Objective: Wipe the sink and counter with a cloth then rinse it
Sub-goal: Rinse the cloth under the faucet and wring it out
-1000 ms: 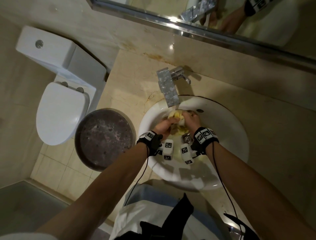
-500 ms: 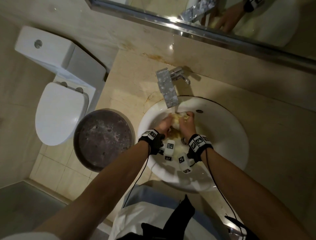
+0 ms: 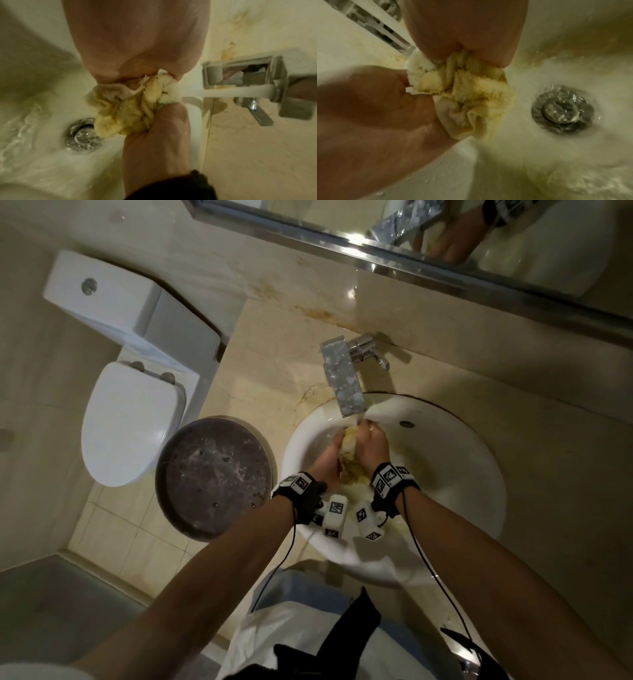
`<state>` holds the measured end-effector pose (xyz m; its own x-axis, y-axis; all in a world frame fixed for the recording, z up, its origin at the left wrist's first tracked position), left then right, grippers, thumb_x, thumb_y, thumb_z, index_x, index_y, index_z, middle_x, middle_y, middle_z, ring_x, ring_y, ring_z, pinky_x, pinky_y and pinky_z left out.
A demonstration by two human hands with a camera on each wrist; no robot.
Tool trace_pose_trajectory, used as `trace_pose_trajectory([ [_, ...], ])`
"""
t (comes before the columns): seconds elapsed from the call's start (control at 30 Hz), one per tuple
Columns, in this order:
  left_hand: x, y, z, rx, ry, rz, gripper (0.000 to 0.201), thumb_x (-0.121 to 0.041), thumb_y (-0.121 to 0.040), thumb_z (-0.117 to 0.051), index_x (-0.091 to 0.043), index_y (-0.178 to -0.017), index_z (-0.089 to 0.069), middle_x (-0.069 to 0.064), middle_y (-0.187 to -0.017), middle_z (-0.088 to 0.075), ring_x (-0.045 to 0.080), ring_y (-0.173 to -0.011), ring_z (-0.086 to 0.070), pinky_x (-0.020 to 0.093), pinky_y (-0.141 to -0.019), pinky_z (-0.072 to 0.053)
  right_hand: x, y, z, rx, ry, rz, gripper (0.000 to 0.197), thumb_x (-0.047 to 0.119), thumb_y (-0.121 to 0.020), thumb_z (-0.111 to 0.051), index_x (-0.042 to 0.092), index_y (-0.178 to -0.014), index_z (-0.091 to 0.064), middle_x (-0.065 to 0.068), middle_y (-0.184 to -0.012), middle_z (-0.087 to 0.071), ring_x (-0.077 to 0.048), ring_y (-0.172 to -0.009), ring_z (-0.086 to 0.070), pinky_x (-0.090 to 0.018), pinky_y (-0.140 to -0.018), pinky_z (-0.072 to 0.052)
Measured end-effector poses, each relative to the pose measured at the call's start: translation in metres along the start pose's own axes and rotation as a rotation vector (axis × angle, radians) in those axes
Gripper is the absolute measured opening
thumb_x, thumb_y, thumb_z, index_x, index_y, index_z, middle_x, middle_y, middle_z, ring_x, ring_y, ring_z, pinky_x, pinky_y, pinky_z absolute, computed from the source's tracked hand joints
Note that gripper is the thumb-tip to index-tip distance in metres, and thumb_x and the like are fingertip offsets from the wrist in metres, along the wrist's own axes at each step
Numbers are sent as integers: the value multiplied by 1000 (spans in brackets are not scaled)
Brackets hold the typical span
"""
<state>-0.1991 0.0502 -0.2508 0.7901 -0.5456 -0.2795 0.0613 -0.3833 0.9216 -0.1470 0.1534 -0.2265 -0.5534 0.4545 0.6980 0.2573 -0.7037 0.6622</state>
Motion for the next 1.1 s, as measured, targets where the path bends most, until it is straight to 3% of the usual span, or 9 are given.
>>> trace_pose_trajectory([
  [0.13, 6, 2, 7, 27, -27, 100, 73, -75, -83, -51, -17, -126, -64, 14, -114, -70, 34, -112, -63, 50, -91, -53, -18, 1, -3, 38, -69, 16, 27, 46, -97, -42, 29, -99, -63, -6, -100, -70, -27, -94, -67, -51, -89, -57],
  [0.27, -13, 3, -8, 10, 72, -43, 28, -32, -99, -50, -12, -115, -58, 13, -106, -66, 25, -99, -63, 36, -85, -55, -18, 10, 12, 46, -32, 44, 18, 36, -103, -47, 27, -107, -62, -3, -106, -68, -23, -96, -65, -35, -78, -57],
  [0.4, -10, 0, -17, 38, -18, -193, 26, -5, -95, -51, -5, -121, -55, 14, -108, -65, 26, -93, -65, 33, -72, -59, -34, 5, 38, -48, 15, -95, 47, 52, -96, -54, 15, -124, -61, -10, -119, -68, -24, -101, -64, -32, -86, -51],
  [0.53, -19, -3, -19, -15, -264, -286, 43, 15, -86, -50, -7, -121, -39, 9, -103, -59, 30, -102, -61, 43, -85, -55, -16, 4, 46, -34, 172, -24, 75, 65, -84, -66, 1, -123, -63, -10, -116, -67, -24, -108, -63, -24, -88, -44],
  [0.67, -33, 6, -30, 91, -240, -320, 41, 30, -76, -35, -3, -91, -55, 2, -67, -68, 11, -63, -66, 26, -57, -49, -12, 15, 39, 18, 275, 59, 85, 78, -84, -47, 15, -142, -41, -14, -132, -61, -33, -118, -60, -33, -93, -42],
  [0.77, -32, 7, -22, 100, -221, -341, 41, 25, -82, -36, -5, -94, -60, 10, -78, -62, 12, -65, -65, 22, -54, -49, -15, 23, 27, 112, 490, 208, 72, 81, -84, -40, 35, -138, -32, -7, -135, -60, -31, -115, -61, -45, -95, -49],
  [0.83, -30, 11, -16, 89, -207, -330, 34, 16, -88, -43, -5, -100, -68, 17, -90, -66, 25, -83, -70, 29, -68, -54, -13, 25, 18, 203, 569, 294, 67, 79, -85, -44, 39, -137, -32, -2, -137, -58, -27, -113, -61, -48, -93, -51],
  [0.93, -22, 2, -11, 122, -278, -333, 50, 8, -75, -60, 11, -124, -51, 26, -110, -61, 39, -102, -61, 43, -81, -54, -3, 18, 14, 295, 693, 383, 48, 65, -97, -40, 31, -132, -38, -4, -127, -61, -29, -103, -64, -41, -83, -50],
  [1.1, -13, 4, -4, 28, -251, -203, 46, -28, -99, -59, -13, -139, -44, 9, -114, -60, 21, -98, -62, 38, -82, -59, 1, -7, 23, 140, 456, 257, 38, 35, -108, -26, 13, -116, -55, -19, -120, -64, -37, -108, -61, -45, -94, -47],
])
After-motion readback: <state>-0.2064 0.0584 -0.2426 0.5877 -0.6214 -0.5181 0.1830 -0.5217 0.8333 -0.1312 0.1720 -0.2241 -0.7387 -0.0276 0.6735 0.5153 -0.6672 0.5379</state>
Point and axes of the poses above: each hand's wrist, its own y-axis away from the middle knuckle, its own z-axis out of the back of the hand, x = y × z, the point moved 9 cm from there along -y, towards the middle knuckle
